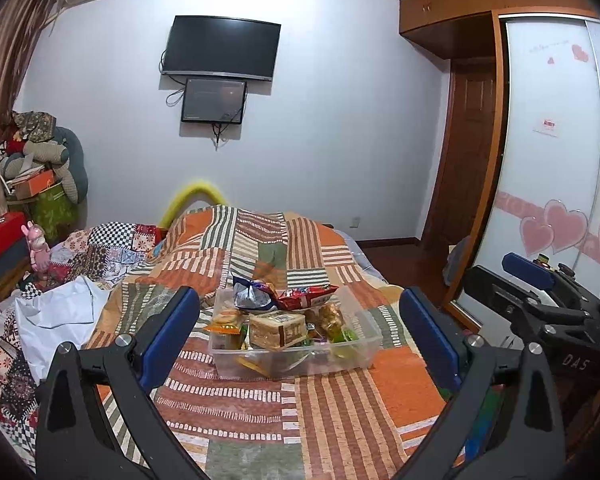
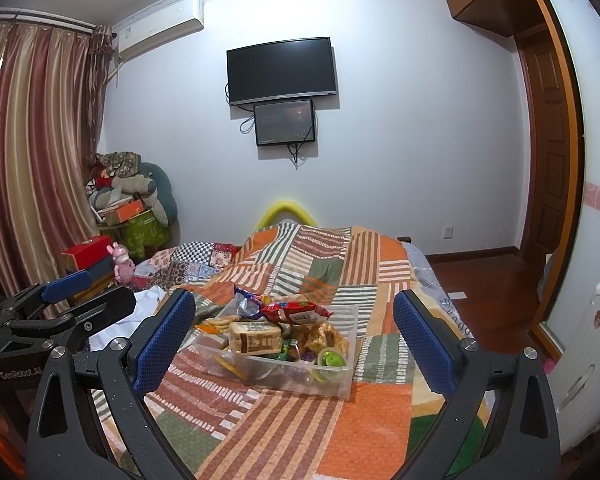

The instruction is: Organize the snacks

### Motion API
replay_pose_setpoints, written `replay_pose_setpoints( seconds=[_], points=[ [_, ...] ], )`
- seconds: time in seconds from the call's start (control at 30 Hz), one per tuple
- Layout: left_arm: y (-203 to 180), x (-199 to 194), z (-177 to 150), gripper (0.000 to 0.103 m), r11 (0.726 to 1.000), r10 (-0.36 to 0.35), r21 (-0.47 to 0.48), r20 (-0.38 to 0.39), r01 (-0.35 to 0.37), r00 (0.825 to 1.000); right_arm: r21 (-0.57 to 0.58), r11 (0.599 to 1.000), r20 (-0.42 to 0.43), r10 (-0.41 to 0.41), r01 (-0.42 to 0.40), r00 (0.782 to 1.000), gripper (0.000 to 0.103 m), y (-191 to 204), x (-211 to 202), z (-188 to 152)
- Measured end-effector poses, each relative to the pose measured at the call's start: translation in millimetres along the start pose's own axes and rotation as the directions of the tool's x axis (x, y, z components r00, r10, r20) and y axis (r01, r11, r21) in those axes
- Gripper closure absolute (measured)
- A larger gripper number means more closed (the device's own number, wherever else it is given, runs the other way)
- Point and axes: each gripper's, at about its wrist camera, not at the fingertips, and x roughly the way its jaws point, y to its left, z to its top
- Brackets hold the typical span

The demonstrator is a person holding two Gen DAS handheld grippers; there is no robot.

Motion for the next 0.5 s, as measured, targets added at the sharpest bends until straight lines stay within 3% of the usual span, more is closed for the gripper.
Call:
replay_pose_setpoints(
  seconds=[0.5],
  points=[
    [-5.2, -0.9, 0.8, 0.002, 1.0, 0.01, 0.01, 0.011, -0.01, 1.0, 0.004, 1.0, 0.019, -0.005, 0.005, 1.0, 0.0, -1.8, -0.9, 1.9]
  ],
)
